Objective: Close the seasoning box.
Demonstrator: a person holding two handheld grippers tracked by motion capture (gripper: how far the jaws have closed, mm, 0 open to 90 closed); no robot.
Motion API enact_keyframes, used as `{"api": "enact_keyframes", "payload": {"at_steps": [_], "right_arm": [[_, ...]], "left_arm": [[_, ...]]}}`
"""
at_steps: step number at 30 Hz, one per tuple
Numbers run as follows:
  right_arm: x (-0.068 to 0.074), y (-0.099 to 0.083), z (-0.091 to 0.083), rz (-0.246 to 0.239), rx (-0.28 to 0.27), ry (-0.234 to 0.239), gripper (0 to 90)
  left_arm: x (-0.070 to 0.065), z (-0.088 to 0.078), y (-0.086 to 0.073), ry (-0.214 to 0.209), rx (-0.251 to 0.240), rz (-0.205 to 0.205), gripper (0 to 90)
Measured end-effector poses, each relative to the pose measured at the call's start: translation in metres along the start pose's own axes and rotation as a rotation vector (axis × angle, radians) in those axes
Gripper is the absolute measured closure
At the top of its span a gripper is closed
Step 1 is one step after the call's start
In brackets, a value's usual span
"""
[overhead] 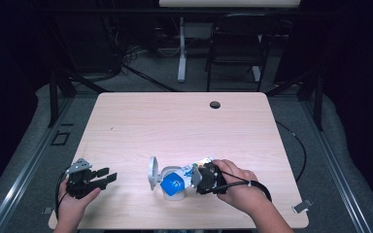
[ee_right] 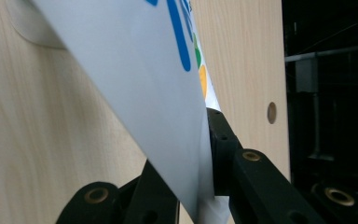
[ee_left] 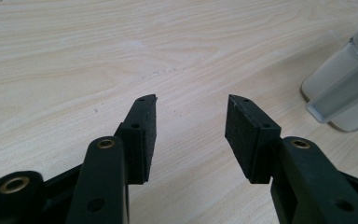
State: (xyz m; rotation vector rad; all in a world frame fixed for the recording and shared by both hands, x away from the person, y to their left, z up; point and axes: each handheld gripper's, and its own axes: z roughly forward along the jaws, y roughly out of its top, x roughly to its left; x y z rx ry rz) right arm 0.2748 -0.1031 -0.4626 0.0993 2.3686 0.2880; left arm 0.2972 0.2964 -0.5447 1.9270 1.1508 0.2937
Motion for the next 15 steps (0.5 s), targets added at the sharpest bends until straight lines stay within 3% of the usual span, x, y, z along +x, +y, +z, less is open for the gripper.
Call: {"api": "enact_keyframes", "payload": {"at_steps": [4, 15], "right_arm": [[-0.0022, -0.0028, 0.0003, 0.050, -0.005, 0.026, 84.4], [-0.0074, -0.0091, -0.0014, 0.181, -0.094, 0.087, 84.8]], "left_arm": [[0.0001, 0.0003, -0.0002, 0.001, 0.002, 0.001, 53.8], [0.0004, 0.0006, -0.0006, 0.004, 0.006, 0.001, 53.8]]}}
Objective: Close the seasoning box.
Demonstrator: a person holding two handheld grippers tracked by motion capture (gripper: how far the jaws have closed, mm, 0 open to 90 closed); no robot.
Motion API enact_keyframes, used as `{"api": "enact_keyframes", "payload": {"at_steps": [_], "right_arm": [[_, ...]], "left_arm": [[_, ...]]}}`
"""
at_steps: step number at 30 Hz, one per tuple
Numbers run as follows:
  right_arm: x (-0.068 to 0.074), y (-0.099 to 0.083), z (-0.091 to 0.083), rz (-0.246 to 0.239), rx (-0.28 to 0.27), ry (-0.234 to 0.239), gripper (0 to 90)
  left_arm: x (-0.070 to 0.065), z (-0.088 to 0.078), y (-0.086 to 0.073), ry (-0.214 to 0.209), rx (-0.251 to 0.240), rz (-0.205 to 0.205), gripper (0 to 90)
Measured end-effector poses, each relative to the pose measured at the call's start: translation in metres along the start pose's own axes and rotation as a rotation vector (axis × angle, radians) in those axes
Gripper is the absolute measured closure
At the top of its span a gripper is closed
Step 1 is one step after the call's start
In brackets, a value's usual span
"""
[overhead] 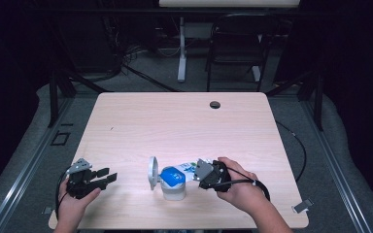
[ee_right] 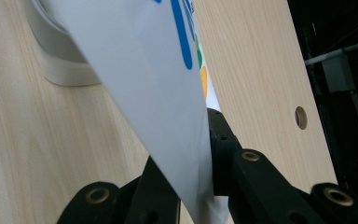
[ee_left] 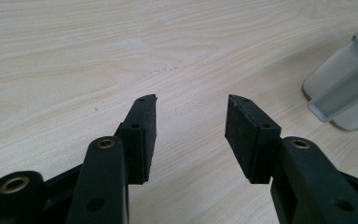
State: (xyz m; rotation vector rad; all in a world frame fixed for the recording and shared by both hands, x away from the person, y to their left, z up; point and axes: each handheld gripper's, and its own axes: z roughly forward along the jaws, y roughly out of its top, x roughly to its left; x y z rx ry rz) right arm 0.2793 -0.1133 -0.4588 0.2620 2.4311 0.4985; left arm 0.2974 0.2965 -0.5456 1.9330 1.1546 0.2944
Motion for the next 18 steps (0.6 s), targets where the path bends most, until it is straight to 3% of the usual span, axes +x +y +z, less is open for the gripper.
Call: {"api": "enact_keyframes", "payload": {"at_steps": [4, 12, 18], "right_arm": [[0.000, -0.002, -0.002, 0.016, -0.009, 0.004, 84.9], [-0.005, -0.009, -0.006, 0.147, -0.085, 0.046, 85.4], [-0.005, -0.011, -0.005, 0.213, -0.128, 0.068, 86.2]], "left_arm": [[0.000, 0.000, 0.000, 0.000, 0.002, 0.001, 53.8], [0.000, 0.001, -0.001, -0.001, 0.002, 0.000, 53.8], [0.000, 0.001, -0.001, -0.001, 0.006, -0.002, 53.8]]}}
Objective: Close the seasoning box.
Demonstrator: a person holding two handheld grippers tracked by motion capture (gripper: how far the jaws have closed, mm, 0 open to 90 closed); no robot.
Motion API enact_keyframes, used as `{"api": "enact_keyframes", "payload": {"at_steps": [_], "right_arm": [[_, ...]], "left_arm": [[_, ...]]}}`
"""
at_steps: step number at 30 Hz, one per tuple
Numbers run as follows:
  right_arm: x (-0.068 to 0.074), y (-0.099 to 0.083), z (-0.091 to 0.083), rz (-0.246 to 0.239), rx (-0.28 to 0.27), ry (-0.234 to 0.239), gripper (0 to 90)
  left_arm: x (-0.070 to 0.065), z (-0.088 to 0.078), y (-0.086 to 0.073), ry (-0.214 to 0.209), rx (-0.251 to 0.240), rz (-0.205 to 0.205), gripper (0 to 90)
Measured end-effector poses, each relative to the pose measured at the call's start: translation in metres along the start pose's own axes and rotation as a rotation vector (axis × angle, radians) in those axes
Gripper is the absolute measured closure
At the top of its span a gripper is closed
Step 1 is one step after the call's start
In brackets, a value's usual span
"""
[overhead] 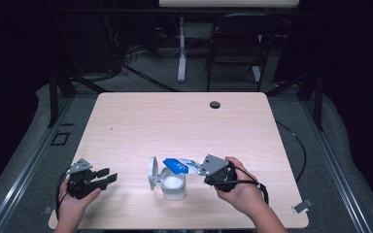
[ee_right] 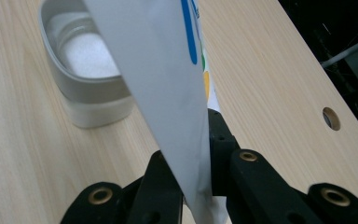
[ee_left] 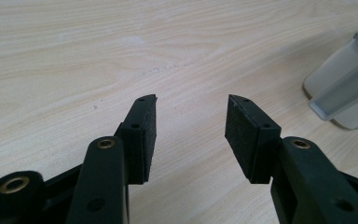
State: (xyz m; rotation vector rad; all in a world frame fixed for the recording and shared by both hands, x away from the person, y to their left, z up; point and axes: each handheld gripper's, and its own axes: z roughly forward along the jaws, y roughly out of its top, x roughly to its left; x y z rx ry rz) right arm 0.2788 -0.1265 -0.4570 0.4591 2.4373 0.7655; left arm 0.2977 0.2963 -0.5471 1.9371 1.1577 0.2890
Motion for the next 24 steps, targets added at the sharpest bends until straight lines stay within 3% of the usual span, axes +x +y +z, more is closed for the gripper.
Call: {"api": "enact_keyframes", "payload": {"at_steps": [9, 17, 24], "right_arm": [[-0.002, -0.008, 0.001, 0.127, -0.095, 0.033, 89.6], [0.000, -0.018, 0.003, 0.206, -0.163, 0.039, 89.9], [-0.006, -0.030, 0.004, 0.359, -0.273, 0.052, 89.9]], "left_arm": [[0.001, 0.000, 0.000, -0.002, -0.002, -0.003, 53.8], [0.001, 0.000, -0.001, 0.000, 0.002, -0.002, 53.8], [0.001, 0.000, -0.001, 0.007, -0.004, -0.005, 53.8]]}}
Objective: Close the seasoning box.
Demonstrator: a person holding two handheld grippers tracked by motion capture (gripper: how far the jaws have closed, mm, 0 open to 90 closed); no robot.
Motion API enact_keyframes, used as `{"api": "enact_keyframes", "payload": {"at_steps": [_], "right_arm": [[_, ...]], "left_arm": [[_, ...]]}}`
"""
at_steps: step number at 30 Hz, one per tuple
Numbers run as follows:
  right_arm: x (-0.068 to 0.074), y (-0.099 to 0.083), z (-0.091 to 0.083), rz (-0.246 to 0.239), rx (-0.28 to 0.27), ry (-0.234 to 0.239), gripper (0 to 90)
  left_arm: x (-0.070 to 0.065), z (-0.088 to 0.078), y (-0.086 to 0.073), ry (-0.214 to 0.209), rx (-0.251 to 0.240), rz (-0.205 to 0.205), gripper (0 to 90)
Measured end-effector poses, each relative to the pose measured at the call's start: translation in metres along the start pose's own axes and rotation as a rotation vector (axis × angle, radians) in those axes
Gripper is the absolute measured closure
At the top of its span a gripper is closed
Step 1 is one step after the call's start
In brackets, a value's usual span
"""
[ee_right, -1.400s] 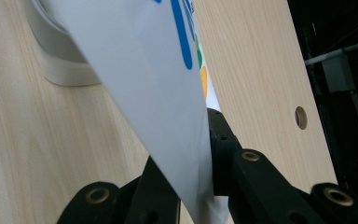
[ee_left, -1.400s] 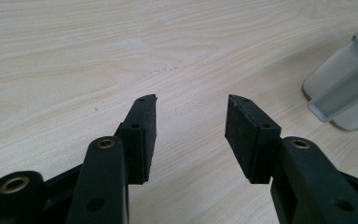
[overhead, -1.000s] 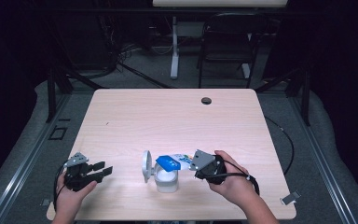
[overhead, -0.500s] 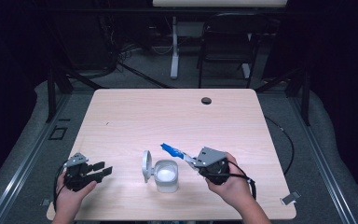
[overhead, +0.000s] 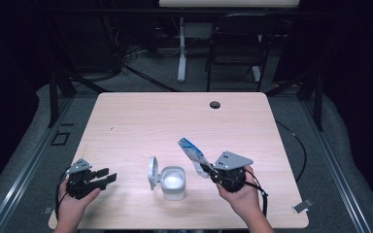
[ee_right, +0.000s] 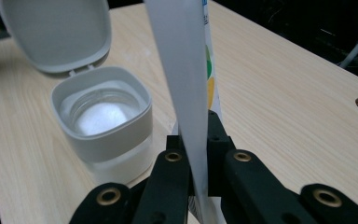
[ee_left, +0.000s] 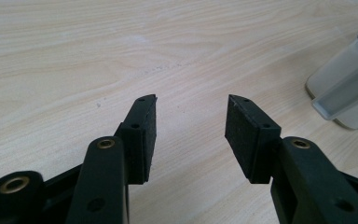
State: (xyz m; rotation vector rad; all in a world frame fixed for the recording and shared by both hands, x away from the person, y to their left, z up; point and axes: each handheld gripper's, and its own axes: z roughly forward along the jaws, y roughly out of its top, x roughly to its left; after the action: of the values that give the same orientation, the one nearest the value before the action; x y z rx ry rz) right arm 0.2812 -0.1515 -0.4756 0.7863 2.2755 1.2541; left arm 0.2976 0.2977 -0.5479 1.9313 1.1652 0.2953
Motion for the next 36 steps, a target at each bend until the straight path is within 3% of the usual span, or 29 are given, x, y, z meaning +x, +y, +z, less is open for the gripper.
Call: {"api": "enact_keyframes", "payload": {"at_steps": [6, 13, 25, 36], "right_arm": [[-0.004, -0.011, -0.005, 0.081, -0.081, -0.032, 90.0], [-0.012, -0.020, -0.007, 0.111, -0.087, -0.064, 90.0], [-0.029, -0.045, -0.012, 0.159, -0.084, -0.195, 90.0], [-0.035, -0.069, -0.018, 0.222, -0.101, -0.254, 90.0]], "left_arm": [[0.001, -0.001, -0.001, 0.002, -0.001, 0.000, 53.9], [0.001, -0.003, -0.003, 0.012, -0.006, 0.000, 53.9], [0.000, -0.007, -0.005, 0.023, -0.010, -0.004, 54.0], [-0.001, -0.004, -0.006, 0.017, 0.002, 0.003, 54.5]]}}
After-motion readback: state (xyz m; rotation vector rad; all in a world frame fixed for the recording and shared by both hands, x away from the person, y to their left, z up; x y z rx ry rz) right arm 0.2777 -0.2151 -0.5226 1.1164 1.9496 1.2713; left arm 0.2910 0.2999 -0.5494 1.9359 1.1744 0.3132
